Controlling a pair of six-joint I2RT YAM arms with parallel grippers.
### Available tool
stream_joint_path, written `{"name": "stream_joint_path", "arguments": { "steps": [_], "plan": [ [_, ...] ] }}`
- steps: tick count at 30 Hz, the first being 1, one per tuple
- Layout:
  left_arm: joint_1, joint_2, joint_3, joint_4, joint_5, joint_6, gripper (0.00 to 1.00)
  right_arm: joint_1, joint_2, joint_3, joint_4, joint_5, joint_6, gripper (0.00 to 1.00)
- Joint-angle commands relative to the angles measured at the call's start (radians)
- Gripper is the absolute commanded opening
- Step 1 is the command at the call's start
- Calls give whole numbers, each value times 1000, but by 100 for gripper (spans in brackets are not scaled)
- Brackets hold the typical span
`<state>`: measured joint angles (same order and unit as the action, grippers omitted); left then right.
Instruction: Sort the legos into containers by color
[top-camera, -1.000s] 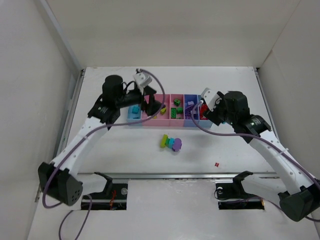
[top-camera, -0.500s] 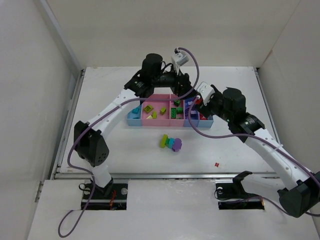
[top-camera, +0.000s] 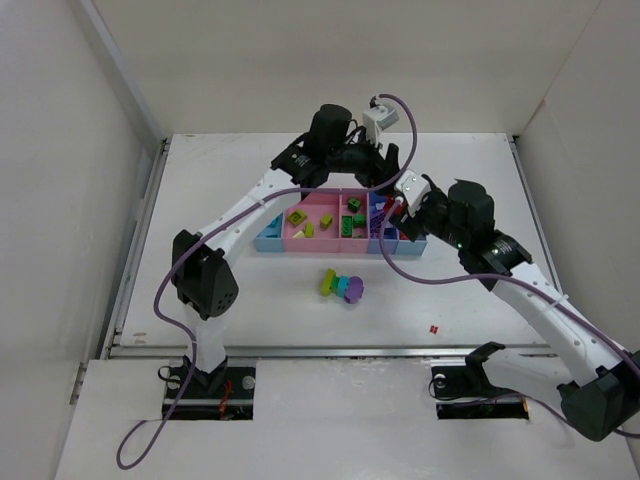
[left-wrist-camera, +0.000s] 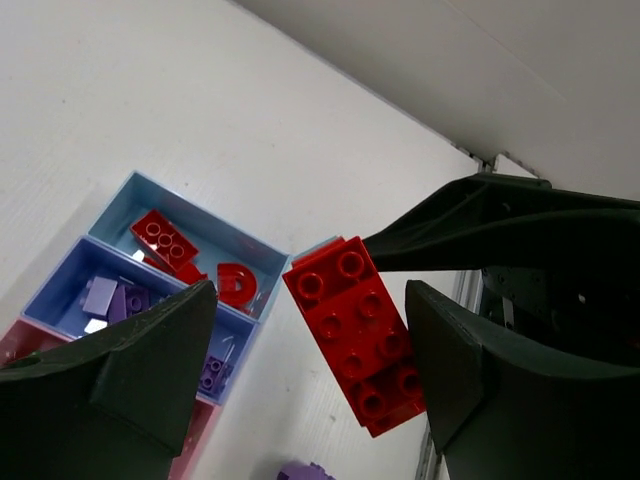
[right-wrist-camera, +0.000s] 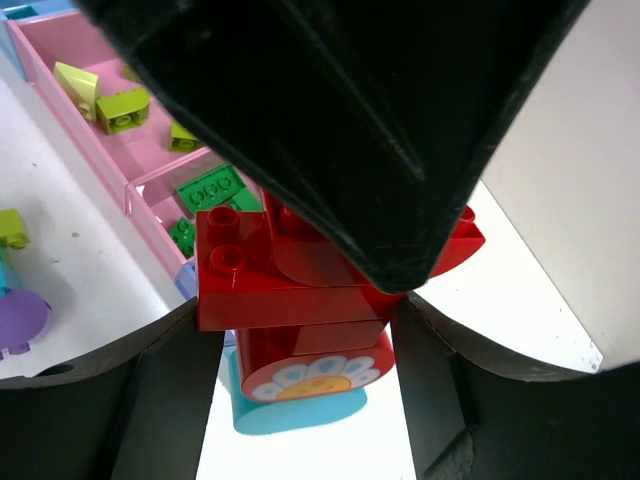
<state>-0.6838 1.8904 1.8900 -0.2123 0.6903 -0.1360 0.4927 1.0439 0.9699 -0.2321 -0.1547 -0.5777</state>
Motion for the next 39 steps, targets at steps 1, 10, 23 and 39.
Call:
{"name": "stream_joint_path", "arguments": {
  "steps": [1,10,23,39],
  "plan": [
    [-8,-7,55,-105,-29,56,72,9,1,18,79,26,-4,0],
    [-19,13,84,-157,-3,95,34,9,31,38,79,29,-13,0],
    [-19,33,71,-147,58,56,0,0,-21,-19,79,49,-13,0],
    [18,-10,-8,-165,-70,162,16,-29,-21,-66,-30,-5,25,34]
  ]
}}
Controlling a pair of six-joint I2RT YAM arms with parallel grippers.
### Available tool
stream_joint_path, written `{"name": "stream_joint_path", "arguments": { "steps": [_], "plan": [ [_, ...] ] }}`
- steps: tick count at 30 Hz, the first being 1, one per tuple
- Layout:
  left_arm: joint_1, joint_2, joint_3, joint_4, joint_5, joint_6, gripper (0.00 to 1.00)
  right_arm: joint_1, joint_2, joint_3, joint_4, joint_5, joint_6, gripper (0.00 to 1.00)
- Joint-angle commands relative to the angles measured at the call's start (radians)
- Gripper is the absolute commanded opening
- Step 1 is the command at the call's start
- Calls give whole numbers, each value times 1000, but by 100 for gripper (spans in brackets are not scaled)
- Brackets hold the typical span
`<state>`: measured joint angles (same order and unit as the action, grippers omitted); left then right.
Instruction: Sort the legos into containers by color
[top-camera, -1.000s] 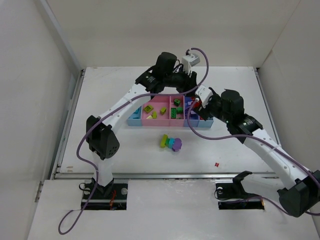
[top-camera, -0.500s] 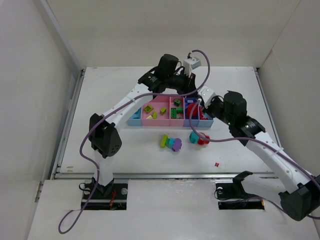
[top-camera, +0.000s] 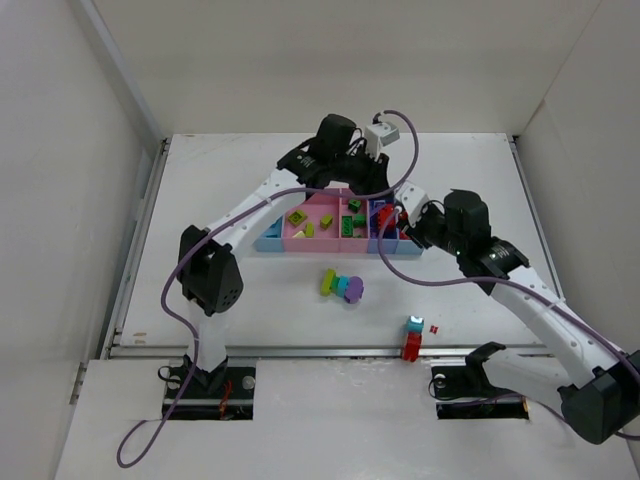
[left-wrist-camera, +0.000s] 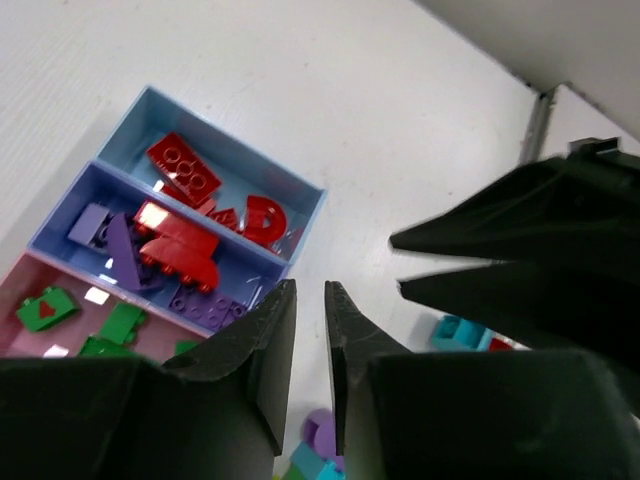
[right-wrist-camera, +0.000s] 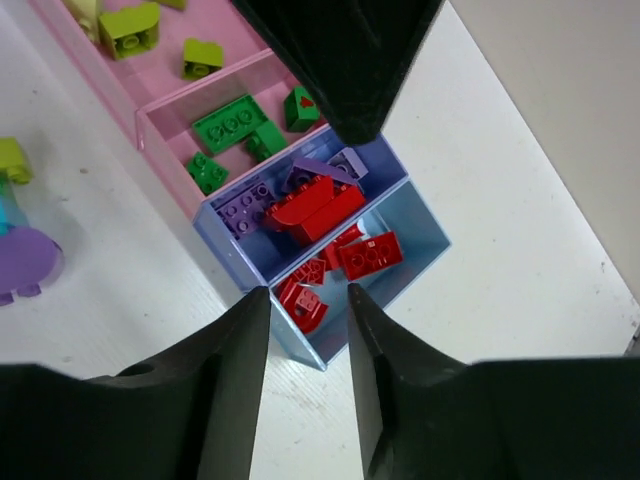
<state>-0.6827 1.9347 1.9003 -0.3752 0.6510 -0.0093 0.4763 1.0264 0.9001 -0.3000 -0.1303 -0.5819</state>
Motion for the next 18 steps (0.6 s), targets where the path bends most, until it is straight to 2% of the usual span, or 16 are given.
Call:
{"name": "stream_joint_path", "arguments": {
  "steps": [1,4,6,9,13,14,15,18],
  "plan": [
    [17,-63,-30,-2,-53,19,17,-13,6,3,54,-29,77,45],
    [40,-74,-43,-2,-106,-15,19,-39,30,37,143,17,215,61],
    [72,-83,-64,7,-183,-75,20,-50,72,74,144,-3,252,65],
    [129,-117,-105,7,-283,-127,20,-50,196,187,112,17,365,65],
    [153,-184,-161,-2,-384,-81,30,-70,375,380,-25,-23,412,65],
    [164,-212,-173,-2,-402,-71,35,-70,461,466,-97,-23,412,64],
    [164,-223,-197,-2,-439,-70,37,-70,503,508,-131,-23,451,58],
    [173,-256,-230,-2,-459,-57,39,-70,628,618,-237,47,554,48]
  ]
}}
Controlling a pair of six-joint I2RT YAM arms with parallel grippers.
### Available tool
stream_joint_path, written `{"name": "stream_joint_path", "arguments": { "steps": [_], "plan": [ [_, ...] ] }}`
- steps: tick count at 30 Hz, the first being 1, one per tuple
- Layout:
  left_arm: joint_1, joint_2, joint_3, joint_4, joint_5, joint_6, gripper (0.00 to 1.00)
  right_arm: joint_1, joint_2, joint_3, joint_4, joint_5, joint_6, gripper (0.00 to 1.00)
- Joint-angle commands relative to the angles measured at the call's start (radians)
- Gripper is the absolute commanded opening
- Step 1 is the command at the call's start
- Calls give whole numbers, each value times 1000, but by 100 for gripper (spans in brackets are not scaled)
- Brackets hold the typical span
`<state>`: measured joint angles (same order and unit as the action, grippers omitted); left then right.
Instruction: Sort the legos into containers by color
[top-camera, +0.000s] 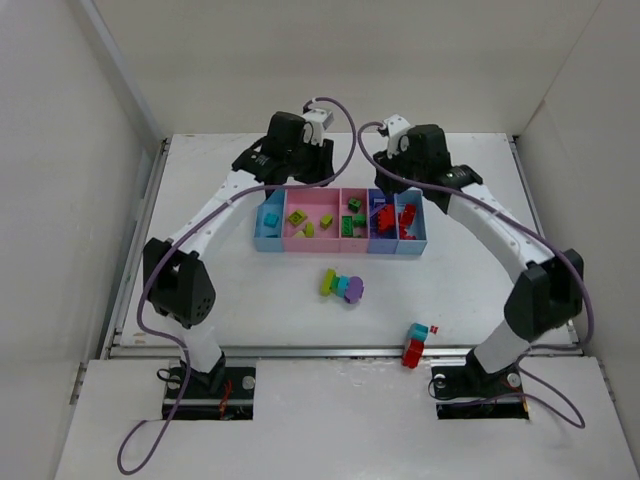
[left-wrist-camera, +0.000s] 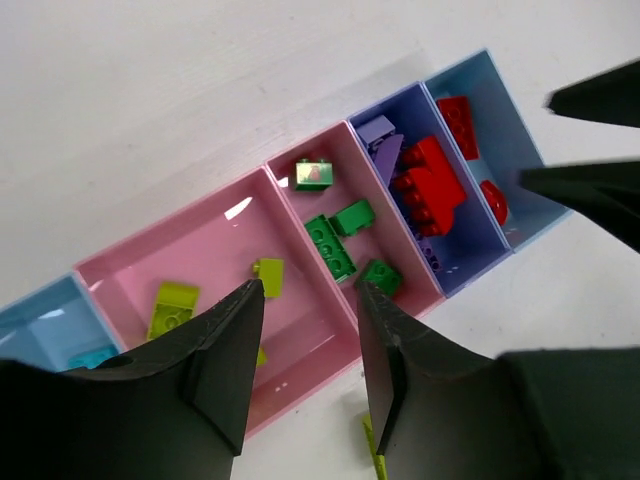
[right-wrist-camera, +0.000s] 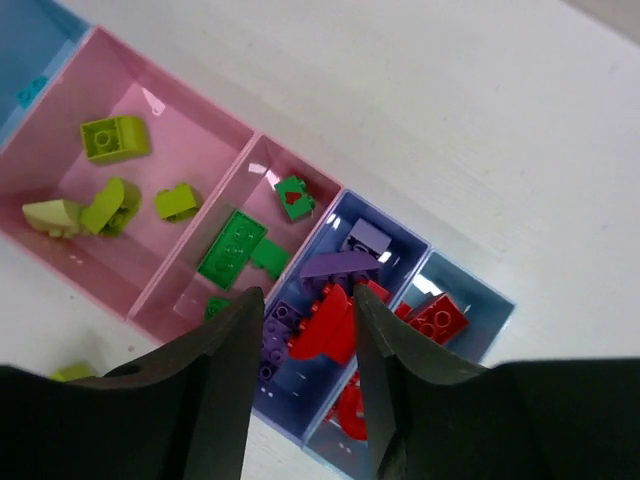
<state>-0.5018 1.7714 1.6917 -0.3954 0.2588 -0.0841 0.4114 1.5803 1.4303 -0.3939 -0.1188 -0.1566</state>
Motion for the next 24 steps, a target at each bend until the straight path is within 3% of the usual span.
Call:
{"name": "stream_joint_path", "arguments": {
  "steps": [1,6,9,24],
  "plan": [
    [-7,-104,-47,18,-76,18,41,-5,95,100,-158,45,143,46],
    [20,-156,-115,27,-85,18,42,-5,119,64,-169,57,203,43],
    [38,-167,-138,27,-85,18,42,19,147,51,-169,111,203,49],
    [68,-196,-168,18,-56,18,42,60,317,70,-241,258,330,54]
  ]
}}
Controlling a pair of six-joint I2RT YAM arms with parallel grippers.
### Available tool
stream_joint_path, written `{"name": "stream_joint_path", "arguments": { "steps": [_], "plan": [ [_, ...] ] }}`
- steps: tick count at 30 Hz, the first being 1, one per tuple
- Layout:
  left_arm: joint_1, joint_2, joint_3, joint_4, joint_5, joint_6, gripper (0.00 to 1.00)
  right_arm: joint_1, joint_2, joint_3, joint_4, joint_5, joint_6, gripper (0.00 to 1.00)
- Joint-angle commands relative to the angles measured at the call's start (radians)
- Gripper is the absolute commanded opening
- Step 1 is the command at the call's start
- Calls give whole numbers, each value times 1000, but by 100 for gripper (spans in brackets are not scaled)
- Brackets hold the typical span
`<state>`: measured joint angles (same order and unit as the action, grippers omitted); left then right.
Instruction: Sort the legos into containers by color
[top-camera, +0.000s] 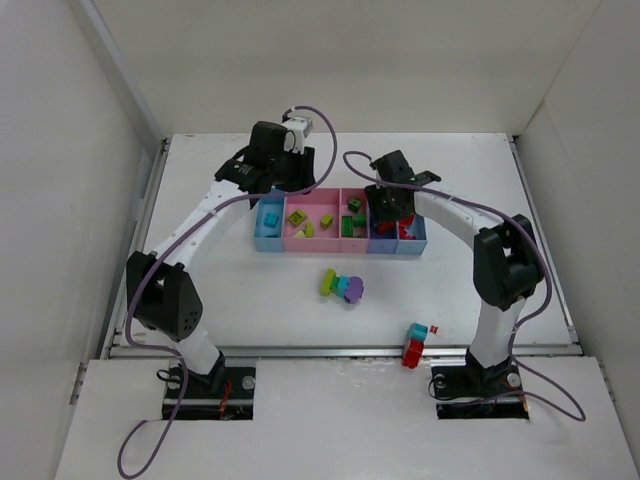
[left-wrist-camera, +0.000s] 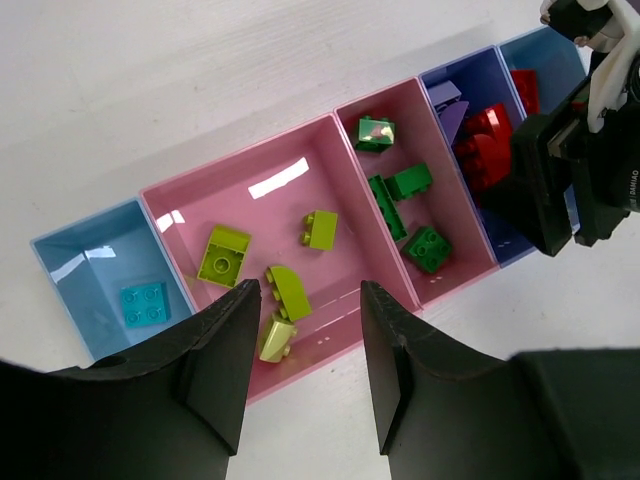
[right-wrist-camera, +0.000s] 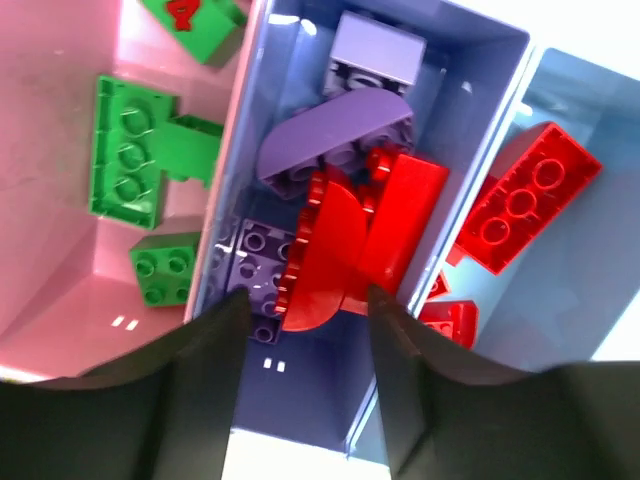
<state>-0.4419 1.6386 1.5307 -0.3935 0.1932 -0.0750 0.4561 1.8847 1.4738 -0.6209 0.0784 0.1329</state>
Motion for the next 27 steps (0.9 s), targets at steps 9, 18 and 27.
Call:
{"name": "stream_joint_path", "arguments": {
  "steps": [9,18,27],
  "plan": [
    [8,-143,-87,48,9,64,42,81,76,56,-45,135,70,58],
    [8,-189,-152,107,9,55,42,99,30,46,-14,144,24,32],
    [8,-198,-179,116,18,64,42,99,30,115,-126,270,148,58]
  ]
}}
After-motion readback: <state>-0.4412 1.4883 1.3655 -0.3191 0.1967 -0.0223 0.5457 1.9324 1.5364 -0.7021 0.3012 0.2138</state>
